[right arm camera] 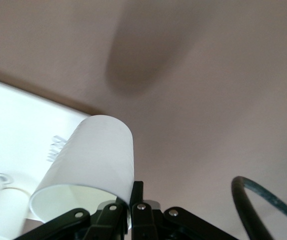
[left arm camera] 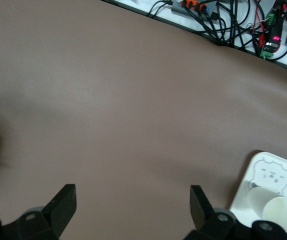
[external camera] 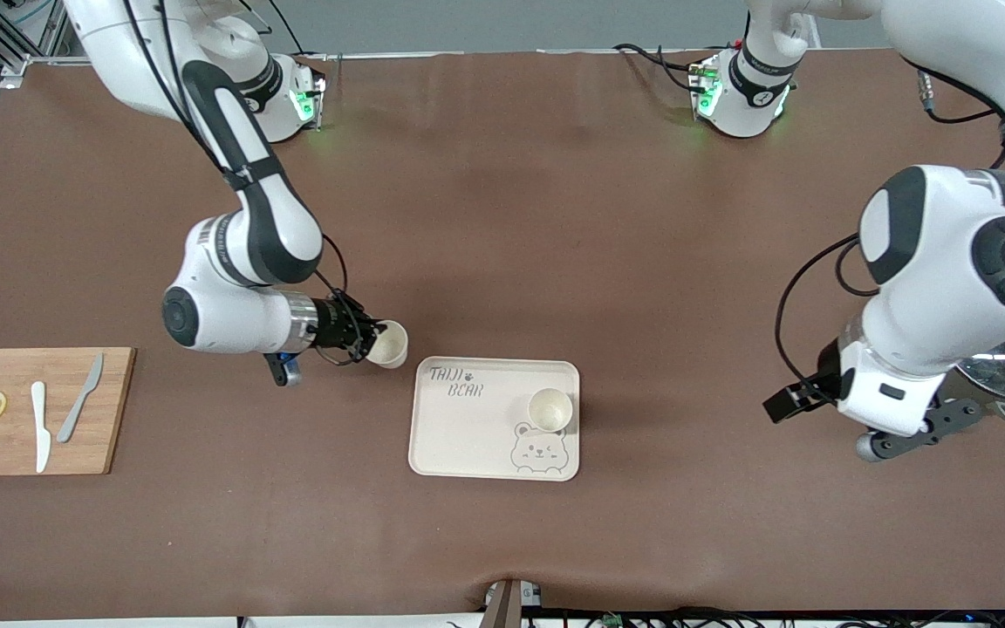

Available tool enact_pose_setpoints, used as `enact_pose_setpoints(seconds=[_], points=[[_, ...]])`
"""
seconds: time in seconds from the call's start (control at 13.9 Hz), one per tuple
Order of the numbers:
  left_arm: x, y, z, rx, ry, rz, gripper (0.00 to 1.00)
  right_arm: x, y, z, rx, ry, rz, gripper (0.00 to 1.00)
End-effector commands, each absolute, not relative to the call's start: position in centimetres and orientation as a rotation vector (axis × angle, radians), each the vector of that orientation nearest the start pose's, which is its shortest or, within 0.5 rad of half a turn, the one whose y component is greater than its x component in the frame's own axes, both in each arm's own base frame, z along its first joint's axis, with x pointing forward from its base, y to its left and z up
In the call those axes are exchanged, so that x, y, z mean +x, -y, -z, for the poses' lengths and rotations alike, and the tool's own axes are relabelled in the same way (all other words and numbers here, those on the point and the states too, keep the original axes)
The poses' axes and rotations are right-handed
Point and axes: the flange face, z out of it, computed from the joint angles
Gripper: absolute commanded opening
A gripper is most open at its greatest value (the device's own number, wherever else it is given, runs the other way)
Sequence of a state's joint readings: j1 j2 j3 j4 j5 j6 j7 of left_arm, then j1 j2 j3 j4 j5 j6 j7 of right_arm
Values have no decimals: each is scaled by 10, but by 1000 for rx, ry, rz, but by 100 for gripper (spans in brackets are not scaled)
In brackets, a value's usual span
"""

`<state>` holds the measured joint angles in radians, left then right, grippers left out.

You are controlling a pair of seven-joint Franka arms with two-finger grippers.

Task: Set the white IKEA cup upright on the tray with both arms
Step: 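Withdraw the left gripper while the right gripper carries its cup to the tray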

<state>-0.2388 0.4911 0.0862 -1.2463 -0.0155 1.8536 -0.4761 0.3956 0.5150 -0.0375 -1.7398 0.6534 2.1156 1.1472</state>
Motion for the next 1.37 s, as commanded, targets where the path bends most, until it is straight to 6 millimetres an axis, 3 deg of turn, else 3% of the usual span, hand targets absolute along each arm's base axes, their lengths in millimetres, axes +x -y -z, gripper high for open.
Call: enact_pose_setpoints(seconds=[0.0, 0.07, 0.43, 0.79, 0.86, 0.94, 1.01, 1.08, 1.3], points=[[695, 89, -505, -3051, 336, 154, 100, 624, -318, -268, -2208, -1672, -573, 0], [693, 80, -511, -3027, 282, 156, 100, 627, -328, -266, -2169, -1716, -548, 0], [666, 58, -542, -3014, 248, 22, 100, 630, -331, -242, -2177, -1738, -534, 0], [621, 80, -566, -3048, 166, -35, 100, 631, -328, -227, -2176, -1758, -550, 0], [610, 86, -570, -3053, 144, -38, 100, 631, -328, -224, -2172, -1766, -555, 7], [598, 91, -576, -3058, 128, -34, 100, 632, -331, -227, -2177, -1762, -547, 41], [589, 93, -583, -3061, 119, -23, 100, 632, -332, -229, -2195, -1750, -531, 89], [581, 94, -587, -3064, 112, -16, 100, 633, -332, -231, -2234, -1733, -500, 100], [572, 93, -593, -3095, 123, -12, 100, 636, -337, -244, -2309, -1680, -440, 100]])
